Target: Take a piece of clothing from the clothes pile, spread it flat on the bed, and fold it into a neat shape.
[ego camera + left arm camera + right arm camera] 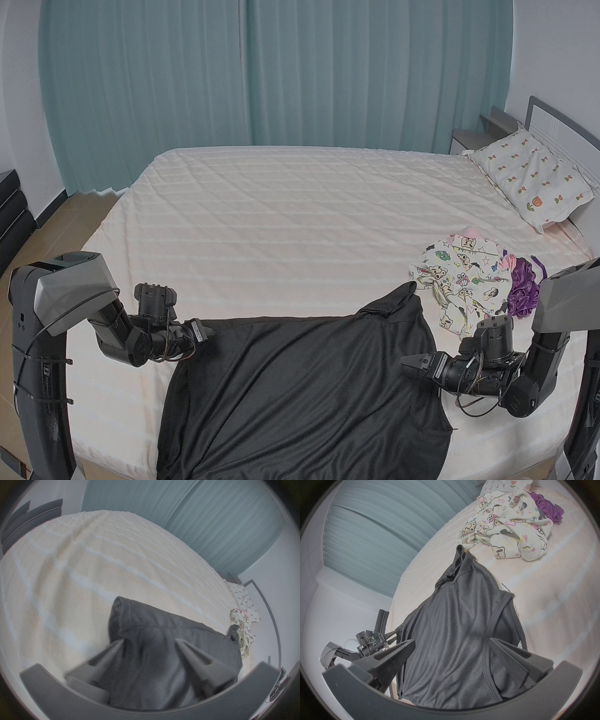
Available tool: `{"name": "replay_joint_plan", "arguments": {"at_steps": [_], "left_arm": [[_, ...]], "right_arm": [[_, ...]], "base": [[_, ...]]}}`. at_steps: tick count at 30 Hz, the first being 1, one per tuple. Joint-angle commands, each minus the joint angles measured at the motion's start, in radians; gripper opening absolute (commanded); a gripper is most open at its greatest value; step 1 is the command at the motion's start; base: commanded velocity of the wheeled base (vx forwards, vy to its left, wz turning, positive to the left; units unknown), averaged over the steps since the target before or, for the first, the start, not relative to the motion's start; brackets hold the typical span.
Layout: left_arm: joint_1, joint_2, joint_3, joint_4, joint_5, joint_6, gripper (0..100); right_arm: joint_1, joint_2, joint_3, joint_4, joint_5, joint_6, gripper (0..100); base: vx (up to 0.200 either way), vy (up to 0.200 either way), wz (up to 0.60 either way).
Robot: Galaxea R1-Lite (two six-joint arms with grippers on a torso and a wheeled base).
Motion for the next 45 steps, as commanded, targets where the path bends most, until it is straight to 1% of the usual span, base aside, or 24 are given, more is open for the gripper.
{"name": "replay_joint_plan", "arguments": {"at_steps": [1, 2, 4, 7, 11, 13, 18, 20, 22, 25, 27, 28, 29, 31, 33, 37, 39, 41, 42, 45], "left_arm": [[-0.002, 0.005, -0.017, -0.004, 0.053, -0.005, 0], [-0.002, 0.005, -0.018, -0.004, 0.055, -0.005, 0], [0.001, 0.001, -0.021, -0.003, 0.086, -0.016, 0], [0.004, -0.018, -0.027, -0.004, 0.090, -0.050, 0], [0.012, -0.036, -0.073, -0.004, 0.090, -0.143, 0], [0.018, -0.036, -0.098, -0.004, 0.090, -0.173, 0], [0.047, -0.027, -0.135, -0.003, 0.090, -0.193, 0], [0.076, -0.027, -0.172, 0.003, 0.089, -0.216, 0], [0.089, -0.025, -0.190, 0.006, 0.089, -0.220, 0], [0.098, -0.024, -0.207, 0.029, 0.086, -0.220, 0], [0.108, -0.021, -0.231, 0.046, 0.078, -0.223, 0], [0.108, -0.021, -0.233, 0.046, 0.078, -0.223, 0], [0.110, -0.006, -0.254, 0.056, 0.076, -0.228, 0], [0.110, 0.014, -0.279, 0.057, 0.078, -0.237, 0], [0.110, 0.031, -0.297, 0.057, 0.076, -0.255, 0], [0.110, 0.048, -0.319, 0.056, 0.076, -0.308, 0], [0.108, 0.057, -0.320, 0.054, 0.076, -0.317, 0], [0.108, 0.064, -0.320, 0.051, 0.076, -0.317, 0], [0.108, 0.071, -0.322, 0.049, 0.075, -0.318, 0], [0.112, 0.076, -0.327, 0.048, 0.075, -0.334, 0]], "right_arm": [[-0.001, 0.002, 0.002, 0.000, 0.000, 0.000, 100], [-0.001, 0.002, 0.002, 0.000, 0.000, 0.000, 100], [-0.004, 0.000, 0.002, -0.002, 0.000, -0.001, 100], [-0.006, 0.002, 0.001, -0.002, -0.003, -0.001, 100], [-0.006, -0.004, -0.009, -0.003, -0.007, -0.003, 100], [-0.009, -0.006, -0.015, -0.013, -0.007, -0.006, 100], [-0.009, -0.007, -0.064, -0.005, -0.012, -0.012, 100], [-0.016, 0.000, -0.116, 0.001, -0.012, -0.014, 100], [-0.021, 0.010, -0.154, 0.024, -0.013, -0.017, 100], [-0.027, 0.033, -0.260, 0.109, -0.018, -0.017, 100], [-0.044, 0.048, -0.363, 0.188, -0.053, -0.017, 100], [-0.044, 0.050, -0.369, 0.194, -0.056, -0.017, 100], [-0.049, 0.065, -0.447, 0.268, -0.090, -0.017, 100], [-0.050, 0.080, -0.526, 0.345, -0.112, -0.017, 100], [-0.056, 0.099, -0.596, 0.408, -0.122, -0.017, 100], [-0.073, 0.155, -0.719, 0.489, -0.136, -0.018, 100], [-0.075, 0.183, -0.783, 0.530, -0.141, -0.017, 100], [-0.067, 0.194, -0.817, 0.564, -0.141, -0.015, 100], [-0.052, 0.214, -0.855, 0.609, -0.141, -0.012, 100], [-0.020, 0.252, -0.944, 0.658, -0.153, 0.002, 100]], "base": [[0.000, 0.000, 0.00], [0.000, 0.000, 0.00], [0.000, 0.000, 0.00], [0.000, 0.000, 0.00], [0.000, 0.000, 0.00], [0.000, 0.000, 0.00], [0.000, 0.000, 0.00], [0.000, 0.000, 0.00], [0.000, 0.000, 0.00], [0.000, 0.000, 0.00], [0.000, 0.000, 0.00], [0.000, 0.000, 0.00], [0.000, 0.000, 0.00], [0.000, 0.000, 0.00], [0.000, 0.000, 0.00], [0.000, 0.000, 0.00], [0.000, 0.000, 0.00], [0.000, 0.000, 0.00], [0.000, 0.000, 0.00], [0.000, 0.000, 0.00]]}}
